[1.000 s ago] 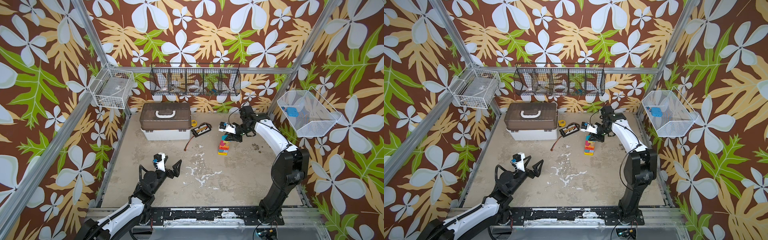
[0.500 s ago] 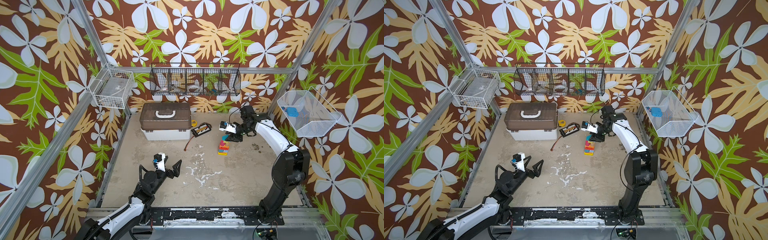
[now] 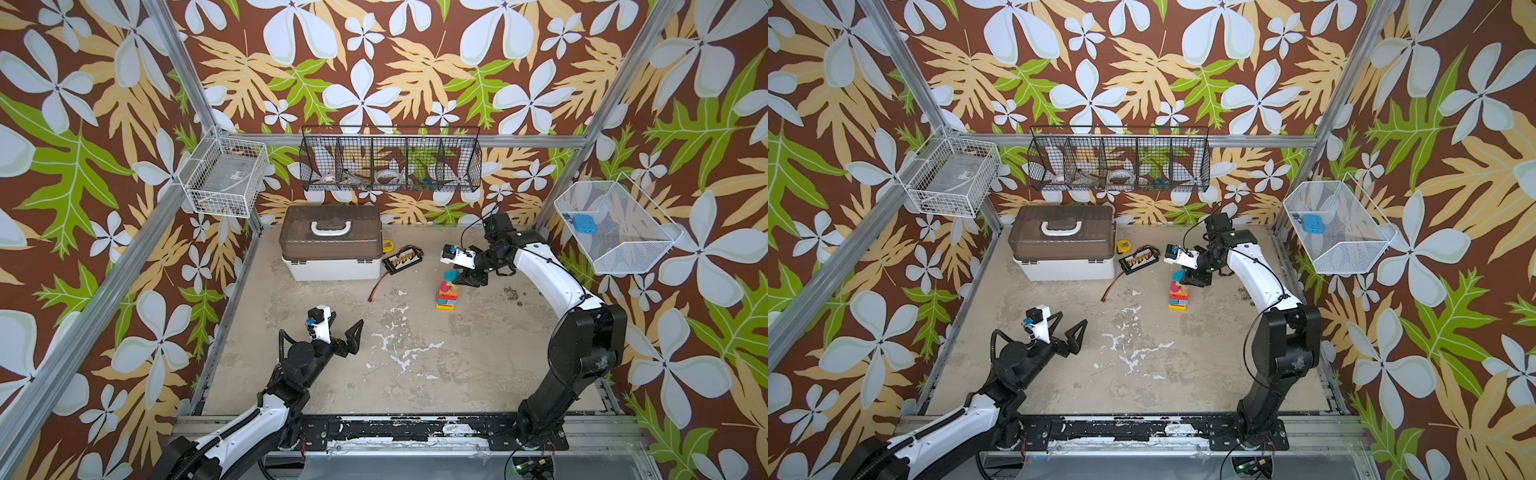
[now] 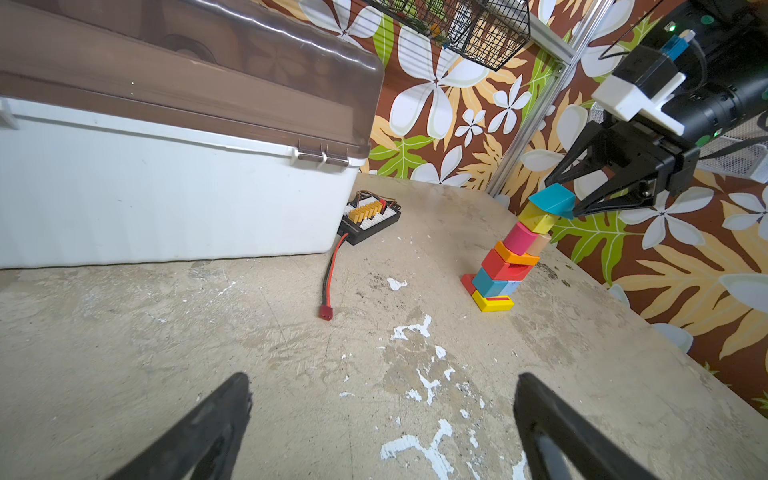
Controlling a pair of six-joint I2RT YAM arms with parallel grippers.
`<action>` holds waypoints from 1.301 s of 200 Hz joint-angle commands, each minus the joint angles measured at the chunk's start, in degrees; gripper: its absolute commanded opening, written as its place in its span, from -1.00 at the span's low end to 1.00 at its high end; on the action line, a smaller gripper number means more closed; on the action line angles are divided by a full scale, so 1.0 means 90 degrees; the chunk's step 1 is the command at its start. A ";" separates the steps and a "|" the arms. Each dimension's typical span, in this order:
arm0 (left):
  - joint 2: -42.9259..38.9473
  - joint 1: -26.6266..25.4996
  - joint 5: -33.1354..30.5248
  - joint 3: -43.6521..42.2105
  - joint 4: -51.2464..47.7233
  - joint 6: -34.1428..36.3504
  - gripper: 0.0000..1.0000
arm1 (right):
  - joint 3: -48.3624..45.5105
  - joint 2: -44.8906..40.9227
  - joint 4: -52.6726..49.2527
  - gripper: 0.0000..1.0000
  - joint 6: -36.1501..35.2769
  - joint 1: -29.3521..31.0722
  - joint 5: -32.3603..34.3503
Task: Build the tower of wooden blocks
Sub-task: 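Lower the teal wedge onto the yellow X cube and open the right gripper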
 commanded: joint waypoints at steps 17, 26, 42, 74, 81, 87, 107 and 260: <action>0.0001 0.0004 0.0018 -0.0094 0.0233 0.0008 0.99 | -0.0028 -0.0042 0.0086 0.08 0.0050 -0.0008 0.0125; 0.0009 0.0004 0.0013 -0.0096 0.0227 0.0008 0.99 | -0.0006 -0.0040 0.0079 0.08 0.0058 -0.0008 0.0141; 0.0011 0.0004 0.0018 -0.0095 0.0231 0.0002 0.99 | -0.0001 -0.0030 0.0115 0.08 0.0079 -0.0004 0.0220; 0.0021 0.0004 0.0018 -0.0091 0.0226 0.0007 0.99 | -0.0001 -0.0013 0.0193 0.07 0.0118 -0.0037 0.0346; 0.0025 0.0004 0.0018 -0.0087 0.0232 0.0000 0.99 | 0.0006 -0.0008 0.0200 0.07 0.0122 -0.0045 0.0343; 0.0030 0.0004 0.0019 -0.0084 0.0234 0.0007 0.99 | 0.0023 -0.0001 0.0199 0.06 0.0124 -0.0047 0.0333; 0.0039 -0.0001 0.0021 -0.0091 0.0227 0.0007 0.99 | 0.0062 0.0028 0.0185 0.06 0.0123 -0.0044 0.0302; 0.0079 0.0004 0.0018 -0.0072 0.0234 -0.0002 0.99 | 0.0055 0.0078 0.0221 0.02 0.0127 -0.0047 0.0243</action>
